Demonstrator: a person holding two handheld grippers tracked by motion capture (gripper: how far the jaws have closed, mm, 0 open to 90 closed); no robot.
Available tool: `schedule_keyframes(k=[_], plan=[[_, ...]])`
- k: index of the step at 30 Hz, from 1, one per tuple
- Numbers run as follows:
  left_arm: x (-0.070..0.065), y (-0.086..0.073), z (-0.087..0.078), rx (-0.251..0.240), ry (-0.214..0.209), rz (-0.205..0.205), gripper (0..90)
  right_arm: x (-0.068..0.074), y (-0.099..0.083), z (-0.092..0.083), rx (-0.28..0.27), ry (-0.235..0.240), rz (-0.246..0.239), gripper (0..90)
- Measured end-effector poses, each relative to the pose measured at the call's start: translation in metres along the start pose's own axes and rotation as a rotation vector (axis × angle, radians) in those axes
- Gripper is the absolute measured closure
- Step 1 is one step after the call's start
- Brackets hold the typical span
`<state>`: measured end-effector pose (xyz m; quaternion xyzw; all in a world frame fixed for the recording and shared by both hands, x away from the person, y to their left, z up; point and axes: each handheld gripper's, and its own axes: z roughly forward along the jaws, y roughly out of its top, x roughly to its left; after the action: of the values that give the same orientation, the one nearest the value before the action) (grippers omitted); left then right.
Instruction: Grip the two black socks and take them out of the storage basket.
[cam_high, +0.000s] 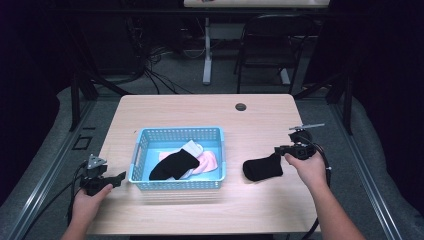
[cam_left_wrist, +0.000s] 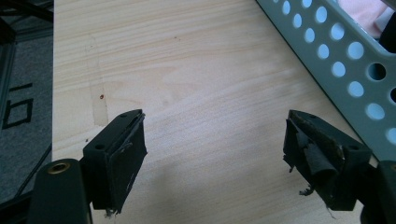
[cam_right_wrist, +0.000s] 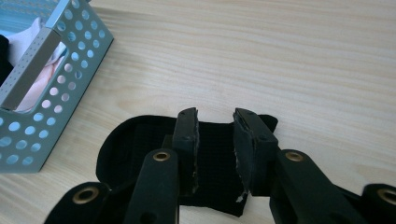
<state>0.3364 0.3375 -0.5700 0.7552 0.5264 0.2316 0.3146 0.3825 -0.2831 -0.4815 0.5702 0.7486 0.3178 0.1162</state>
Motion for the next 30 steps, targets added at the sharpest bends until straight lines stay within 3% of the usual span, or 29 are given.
schedule_keyframes(k=[6, 15, 30], plan=[[0.000, 0.000, 0.000, 0.000, 0.000, 0.000, 20.9, 0.009, 0.007, -0.005, -0.008, -0.001, -0.034, 68.0], [0.000, 0.000, 0.000, -0.002, 0.000, 0.000, 20.9, 0.041, 0.027, -0.013, -0.016, 0.029, -0.131, 66.6], [0.000, 0.000, 0.000, -0.003, -0.001, 0.001, 20.9, 0.083, 0.053, -0.009, -0.003, 0.076, -0.222, 65.7]])
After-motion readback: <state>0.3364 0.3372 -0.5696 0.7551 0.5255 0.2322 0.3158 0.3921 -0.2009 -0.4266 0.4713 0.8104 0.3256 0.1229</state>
